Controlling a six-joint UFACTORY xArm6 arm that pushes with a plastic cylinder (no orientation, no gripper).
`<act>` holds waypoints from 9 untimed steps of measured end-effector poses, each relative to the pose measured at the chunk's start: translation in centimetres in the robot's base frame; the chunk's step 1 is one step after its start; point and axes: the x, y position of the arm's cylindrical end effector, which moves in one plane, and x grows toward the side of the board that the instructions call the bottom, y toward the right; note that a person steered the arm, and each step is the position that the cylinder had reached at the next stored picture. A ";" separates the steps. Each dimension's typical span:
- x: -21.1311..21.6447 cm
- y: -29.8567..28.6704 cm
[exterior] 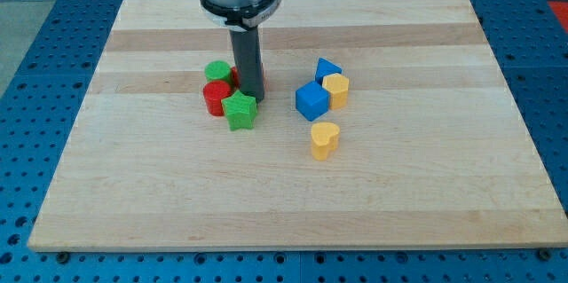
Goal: Slightly push the red star into the green circle
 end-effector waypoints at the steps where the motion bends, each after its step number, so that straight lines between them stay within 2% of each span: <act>1: 0.0 1.1; 2: -0.1 4.0; 4: -3.8 4.7; 6: -1.2 1.7; 9: -0.2 2.9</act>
